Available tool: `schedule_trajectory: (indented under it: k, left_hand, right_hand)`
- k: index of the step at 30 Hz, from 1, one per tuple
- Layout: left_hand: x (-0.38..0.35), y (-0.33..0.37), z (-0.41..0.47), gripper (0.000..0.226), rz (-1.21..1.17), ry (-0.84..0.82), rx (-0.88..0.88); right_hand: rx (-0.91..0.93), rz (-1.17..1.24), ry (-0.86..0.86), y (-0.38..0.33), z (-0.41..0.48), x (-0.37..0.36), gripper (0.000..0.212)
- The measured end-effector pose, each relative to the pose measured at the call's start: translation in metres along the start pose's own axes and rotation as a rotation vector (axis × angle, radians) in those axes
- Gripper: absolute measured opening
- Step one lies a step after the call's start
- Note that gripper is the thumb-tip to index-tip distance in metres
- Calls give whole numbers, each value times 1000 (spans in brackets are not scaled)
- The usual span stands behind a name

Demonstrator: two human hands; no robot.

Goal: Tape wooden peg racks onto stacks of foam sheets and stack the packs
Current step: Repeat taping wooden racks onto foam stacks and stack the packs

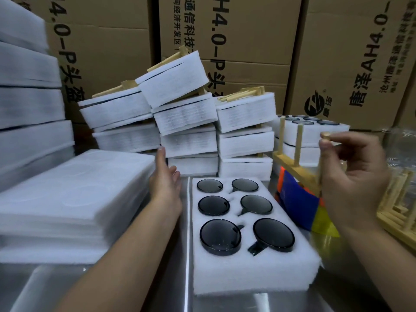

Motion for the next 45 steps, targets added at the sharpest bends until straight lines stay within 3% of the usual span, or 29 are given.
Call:
schedule_trajectory:
  k: [2, 4, 7, 9, 13, 16, 19, 26, 30, 36, 42, 45]
  left_hand:
    - [5, 1, 0, 75, -151, 24, 41]
    - [9, 5, 0, 74, -246, 41, 45]
    - [10, 14, -4, 65, -285, 63, -1]
    - [7, 15, -10, 62, -258, 65, -11]
    - [-8, 5, -21, 60, -151, -16, 60]
    - [-15, 1, -25, 54, -20, -63, 73]
    - [-20, -1, -28, 50, 38, -70, 60]
    - [-7, 13, -34, 19, 113, 115, -74]
    - [-13, 29, -33, 18, 348, 45, -218]
    - [-23, 46, -32, 17, 274, -106, -349]
    - [-27, 38, -27, 24, 207, -239, -256]
    - [-28, 36, -27, 31, 166, -298, -256]
  right_hand:
    - [-44, -7, 123, 12, 7, 19, 22]
    - [-126, -26, 225, 36, 14, 42, 7]
    - [-313, -78, 274, 73, 18, 65, 39]
    - [-378, -85, 294, 87, 16, 74, 45]
    - [-449, -178, 271, 96, 9, 75, 7]
    - [-513, -239, 269, 101, 4, 76, 22]
    - [-601, -285, 228, 114, -3, 72, 21]
    - [-712, -338, 196, 145, -15, 70, 26]
    - [-799, -365, 162, 161, -25, 71, 17]
    - [-903, -407, 85, 171, -31, 69, 22]
    - [-931, -472, 51, 161, -29, 65, 32]
    - [-689, -468, 145, 124, -13, 65, 28]
Point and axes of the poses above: each hand's wrist, its own z-axis towards the middle knuckle, its own x-axis out of the back of the hand, y = z × x, the point moved 9 cm from there along z, towards the middle knuckle, and after that the axes turned 7 degrees about -y, right-handed, at the moved point
